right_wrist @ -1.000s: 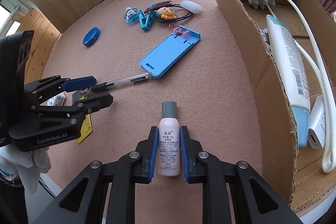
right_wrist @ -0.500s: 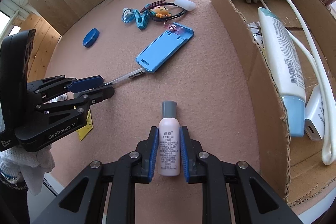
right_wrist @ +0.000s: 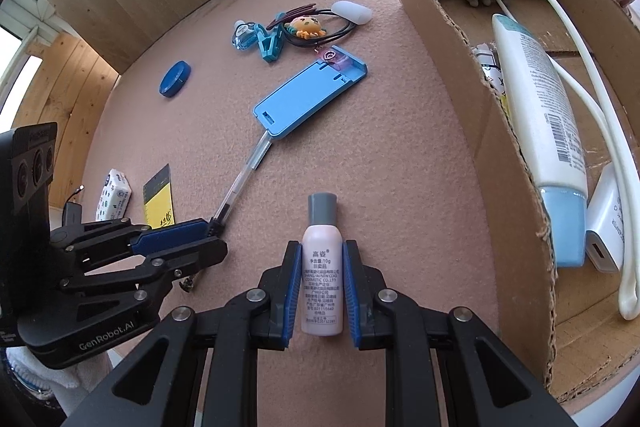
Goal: Organize objects
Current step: 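Lift the pen with the left gripper while the right gripper lifts the pink bottle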
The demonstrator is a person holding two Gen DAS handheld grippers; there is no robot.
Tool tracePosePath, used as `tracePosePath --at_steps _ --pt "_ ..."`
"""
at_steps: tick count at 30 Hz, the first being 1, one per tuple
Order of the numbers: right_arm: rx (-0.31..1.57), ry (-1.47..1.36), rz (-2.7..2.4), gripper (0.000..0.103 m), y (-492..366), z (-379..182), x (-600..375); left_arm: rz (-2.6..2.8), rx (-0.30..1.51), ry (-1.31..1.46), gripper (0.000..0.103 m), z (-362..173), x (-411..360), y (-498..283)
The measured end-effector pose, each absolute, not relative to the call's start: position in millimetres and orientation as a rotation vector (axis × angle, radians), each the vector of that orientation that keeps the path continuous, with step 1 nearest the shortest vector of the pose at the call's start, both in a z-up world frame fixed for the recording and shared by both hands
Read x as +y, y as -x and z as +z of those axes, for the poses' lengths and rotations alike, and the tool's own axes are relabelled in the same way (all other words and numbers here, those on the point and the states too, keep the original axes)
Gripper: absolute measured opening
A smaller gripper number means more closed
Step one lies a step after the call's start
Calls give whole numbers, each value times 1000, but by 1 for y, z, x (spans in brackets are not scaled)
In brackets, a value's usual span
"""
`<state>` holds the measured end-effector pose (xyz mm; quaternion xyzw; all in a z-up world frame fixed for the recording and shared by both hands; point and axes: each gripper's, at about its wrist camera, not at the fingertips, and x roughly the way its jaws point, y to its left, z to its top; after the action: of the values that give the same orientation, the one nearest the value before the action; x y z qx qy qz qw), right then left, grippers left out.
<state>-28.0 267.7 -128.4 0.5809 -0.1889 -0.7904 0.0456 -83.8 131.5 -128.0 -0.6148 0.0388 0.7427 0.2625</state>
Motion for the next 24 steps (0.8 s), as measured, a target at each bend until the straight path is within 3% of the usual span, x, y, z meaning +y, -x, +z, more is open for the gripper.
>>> tracePosePath --at_steps 4,8,13,24 --pt "-562 -1768 -2413 19 29 -127 266 2043 166 1637 27 -128 140 87" --pt "-548 -1763 -2413 19 30 -127 265 2069 144 1639 12 -128 136 87" --pt "-537 -1757 -2415 19 27 -125 264 2102 148 1627 12 -127 132 79" --pt "-446 -1688 -2454 18 18 -105 260 2156 -72 1631 12 -121 100 53"
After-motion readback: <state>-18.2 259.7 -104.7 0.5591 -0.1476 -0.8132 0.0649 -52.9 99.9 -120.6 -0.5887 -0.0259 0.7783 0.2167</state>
